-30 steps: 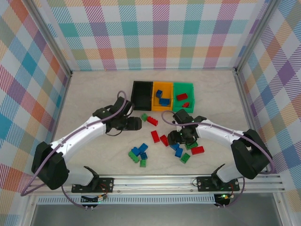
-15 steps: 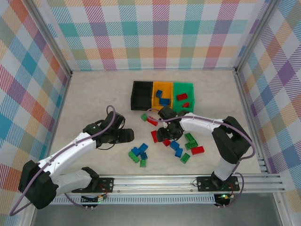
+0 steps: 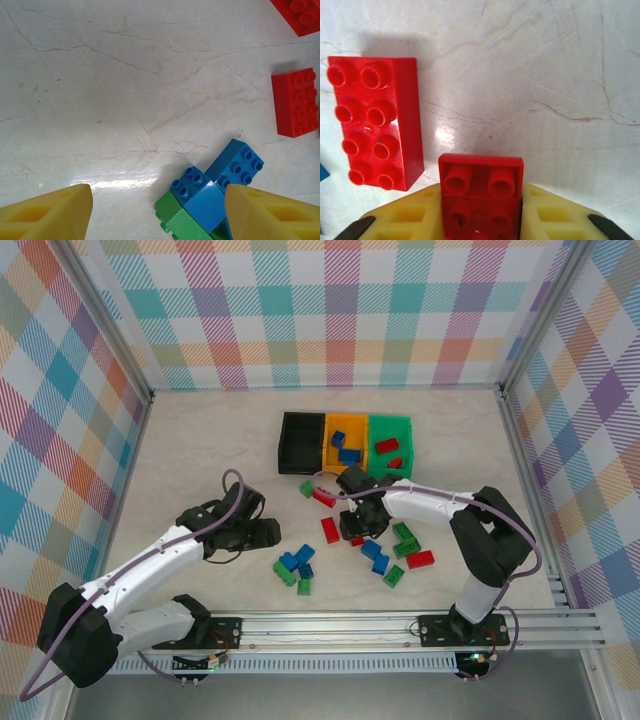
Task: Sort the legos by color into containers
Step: Pick up the lego from the center of the table, then place the lego in the container.
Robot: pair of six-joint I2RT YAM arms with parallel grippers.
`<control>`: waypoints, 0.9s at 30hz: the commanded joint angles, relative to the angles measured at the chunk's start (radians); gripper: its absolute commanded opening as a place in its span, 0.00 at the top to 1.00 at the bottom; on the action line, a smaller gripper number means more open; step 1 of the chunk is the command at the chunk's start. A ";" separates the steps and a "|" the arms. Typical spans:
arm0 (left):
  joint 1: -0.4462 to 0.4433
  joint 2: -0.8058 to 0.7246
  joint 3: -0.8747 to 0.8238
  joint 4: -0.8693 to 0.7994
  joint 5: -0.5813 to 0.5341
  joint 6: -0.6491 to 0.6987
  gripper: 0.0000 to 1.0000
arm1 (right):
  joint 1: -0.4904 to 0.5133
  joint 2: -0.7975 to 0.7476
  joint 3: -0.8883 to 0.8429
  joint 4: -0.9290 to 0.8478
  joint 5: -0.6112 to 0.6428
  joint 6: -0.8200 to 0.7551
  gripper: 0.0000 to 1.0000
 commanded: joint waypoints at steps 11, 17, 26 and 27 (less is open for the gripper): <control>-0.011 -0.067 -0.027 -0.026 0.002 -0.041 0.29 | -0.194 -0.062 0.193 -0.051 0.049 -0.079 0.68; -0.011 -0.062 -0.037 -0.011 0.042 -0.045 0.29 | -0.351 0.027 0.366 -0.062 0.049 -0.131 0.66; -0.022 -0.058 -0.041 -0.064 0.109 -0.039 0.30 | -0.393 0.163 0.522 -0.099 0.017 -0.153 0.39; -0.024 -0.063 -0.041 -0.103 0.093 -0.054 0.30 | -0.394 0.144 0.491 -0.079 0.000 -0.141 0.39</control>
